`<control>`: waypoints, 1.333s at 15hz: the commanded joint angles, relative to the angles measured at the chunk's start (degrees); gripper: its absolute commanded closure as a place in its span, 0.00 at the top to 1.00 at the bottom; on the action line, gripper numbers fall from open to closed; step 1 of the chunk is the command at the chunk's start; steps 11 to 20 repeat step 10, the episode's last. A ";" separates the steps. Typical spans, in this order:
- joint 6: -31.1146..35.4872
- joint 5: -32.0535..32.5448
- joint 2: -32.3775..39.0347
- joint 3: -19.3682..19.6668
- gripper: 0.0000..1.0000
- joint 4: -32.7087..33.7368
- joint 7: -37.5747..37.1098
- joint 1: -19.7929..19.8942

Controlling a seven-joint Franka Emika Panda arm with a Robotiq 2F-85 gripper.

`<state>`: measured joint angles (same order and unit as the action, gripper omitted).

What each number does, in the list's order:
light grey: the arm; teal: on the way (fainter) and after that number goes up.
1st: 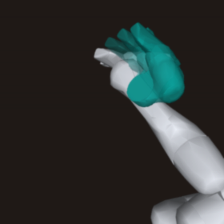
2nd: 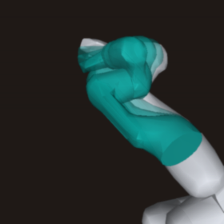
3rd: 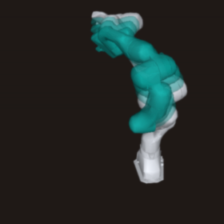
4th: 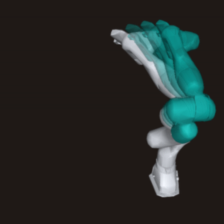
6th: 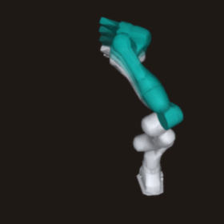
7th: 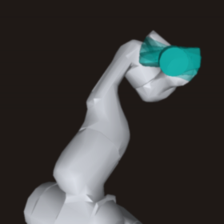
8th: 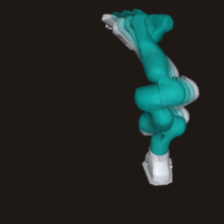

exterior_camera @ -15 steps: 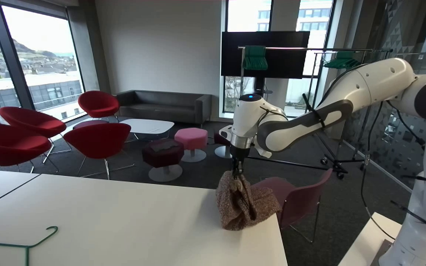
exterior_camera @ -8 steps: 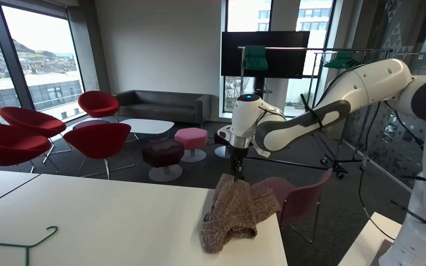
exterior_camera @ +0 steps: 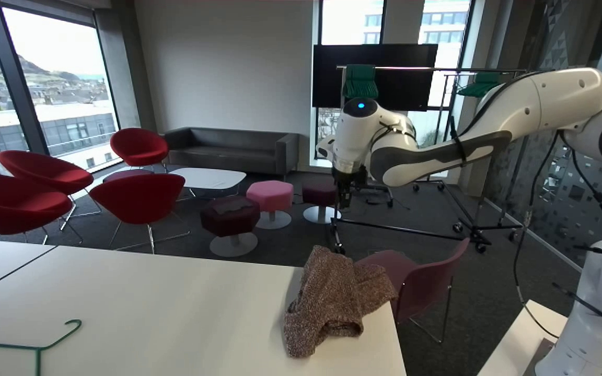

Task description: Remove the sweater from the chair and put it on the table

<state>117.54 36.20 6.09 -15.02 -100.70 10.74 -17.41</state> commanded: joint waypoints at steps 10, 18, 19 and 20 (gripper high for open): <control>-2.16 1.55 -5.09 0.42 1.00 1.12 -0.92 1.17; -2.16 1.55 -5.09 0.42 1.00 1.12 -0.92 1.17; -2.16 1.55 -5.09 0.42 1.00 1.12 -0.92 1.17; -2.16 1.55 -5.09 0.42 1.00 1.12 -0.92 1.17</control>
